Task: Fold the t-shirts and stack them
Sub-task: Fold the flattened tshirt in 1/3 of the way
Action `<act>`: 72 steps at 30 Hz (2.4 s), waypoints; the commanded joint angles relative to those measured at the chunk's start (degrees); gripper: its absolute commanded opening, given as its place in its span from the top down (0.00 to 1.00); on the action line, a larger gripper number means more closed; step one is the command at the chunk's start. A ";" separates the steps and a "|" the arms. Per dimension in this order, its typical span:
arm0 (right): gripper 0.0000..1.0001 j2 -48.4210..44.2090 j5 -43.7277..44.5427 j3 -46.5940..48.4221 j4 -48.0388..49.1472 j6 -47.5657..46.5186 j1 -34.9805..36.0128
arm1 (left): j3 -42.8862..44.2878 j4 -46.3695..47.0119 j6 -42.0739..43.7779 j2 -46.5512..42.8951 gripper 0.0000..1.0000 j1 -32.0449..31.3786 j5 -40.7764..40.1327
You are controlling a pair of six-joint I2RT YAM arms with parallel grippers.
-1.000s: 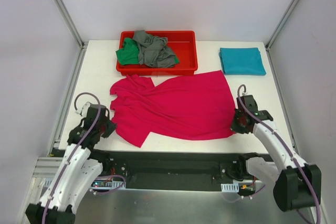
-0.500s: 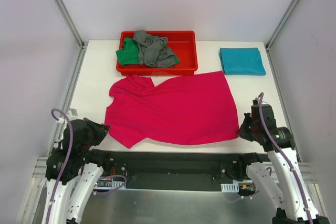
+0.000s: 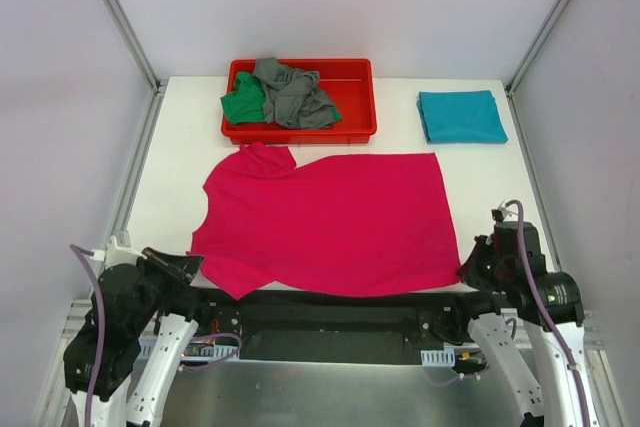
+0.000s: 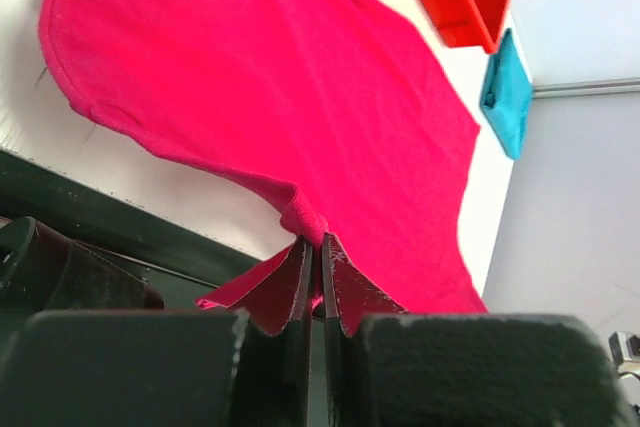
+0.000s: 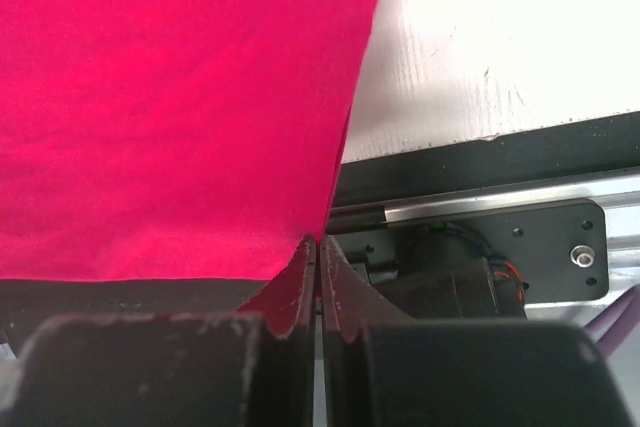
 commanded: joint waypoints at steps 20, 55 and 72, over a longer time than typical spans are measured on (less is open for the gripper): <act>0.99 6.15 8.95 2.81 2.03 -0.98 -0.20 | 1.09 12.70 6.56 15.07 1.00 0.76 2.27; 0.95 48.16 8.17 4.83 32.45 -1.16 -5.29 | -0.41 39.42 10.42 55.84 0.98 0.76 -11.80; 0.70 66.63 11.06 12.39 37.55 -0.02 -7.66 | 9.96 40.22 11.83 80.91 0.64 2.25 -15.75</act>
